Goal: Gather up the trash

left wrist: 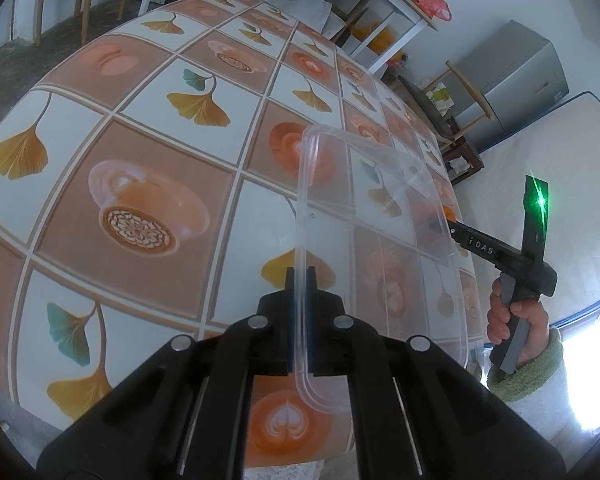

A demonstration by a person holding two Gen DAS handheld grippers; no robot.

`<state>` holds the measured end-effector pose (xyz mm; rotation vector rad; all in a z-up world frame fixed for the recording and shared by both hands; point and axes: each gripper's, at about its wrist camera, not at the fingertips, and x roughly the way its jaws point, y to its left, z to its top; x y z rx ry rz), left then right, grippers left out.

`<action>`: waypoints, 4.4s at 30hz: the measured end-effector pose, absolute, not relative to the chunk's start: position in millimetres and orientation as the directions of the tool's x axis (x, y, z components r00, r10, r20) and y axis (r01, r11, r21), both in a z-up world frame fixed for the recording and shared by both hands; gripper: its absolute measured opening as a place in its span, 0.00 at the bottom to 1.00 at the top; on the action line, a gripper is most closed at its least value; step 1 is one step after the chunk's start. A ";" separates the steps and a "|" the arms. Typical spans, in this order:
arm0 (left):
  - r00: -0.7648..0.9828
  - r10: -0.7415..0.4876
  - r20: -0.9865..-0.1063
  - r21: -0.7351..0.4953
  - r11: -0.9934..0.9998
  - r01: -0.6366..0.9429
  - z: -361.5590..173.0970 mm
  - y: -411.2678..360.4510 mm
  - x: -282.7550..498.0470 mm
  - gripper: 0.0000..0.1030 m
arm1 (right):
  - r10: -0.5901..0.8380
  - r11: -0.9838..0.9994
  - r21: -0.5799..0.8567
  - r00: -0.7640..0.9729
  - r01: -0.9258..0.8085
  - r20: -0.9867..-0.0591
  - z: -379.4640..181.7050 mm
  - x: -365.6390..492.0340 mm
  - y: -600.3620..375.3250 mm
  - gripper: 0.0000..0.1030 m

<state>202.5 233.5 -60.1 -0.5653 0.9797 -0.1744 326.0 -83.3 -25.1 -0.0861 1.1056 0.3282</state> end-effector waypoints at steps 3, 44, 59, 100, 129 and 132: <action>0.561 -0.386 -0.732 -0.525 0.844 -0.104 -59.2 231.2 201.6 0.03 | 0.258 0.948 0.155 0.391 -0.277 -0.883 -25.2 327.1 -92.9 0.18; 0.342 -0.645 -0.683 -0.480 0.749 0.456 29.9 -72.4 222.6 0.02 | 0.089 0.821 0.421 0.641 0.386 -0.762 14.0 85.4 -438.7 0.16; 0.022 -0.495 -0.869 -0.451 0.809 0.376 -82.9 -275.3 278.8 0.02 | 0.139 0.636 0.532 0.595 0.559 -0.792 -104.6 45.5 -495.7 0.16; 0.255 -0.544 -0.800 -0.381 0.787 0.485 10.1 -141.0 265.5 0.81 | 0.229 0.767 0.411 0.388 0.492 -0.893 -202.9 273.4 -499.4 0.46; 0.750 -0.283 -0.597 -0.121 0.957 0.265 44.0 -19.5 114.5 0.92 | -0.236 0.962 -0.005 0.820 0.274 -0.522 80.7 16.1 -264.7 0.94; 0.753 -0.228 -0.617 -0.087 0.971 0.223 43.3 -9.6 104.0 0.92 | -0.249 0.958 -0.016 0.802 0.287 -0.542 86.2 8.9 -241.8 0.94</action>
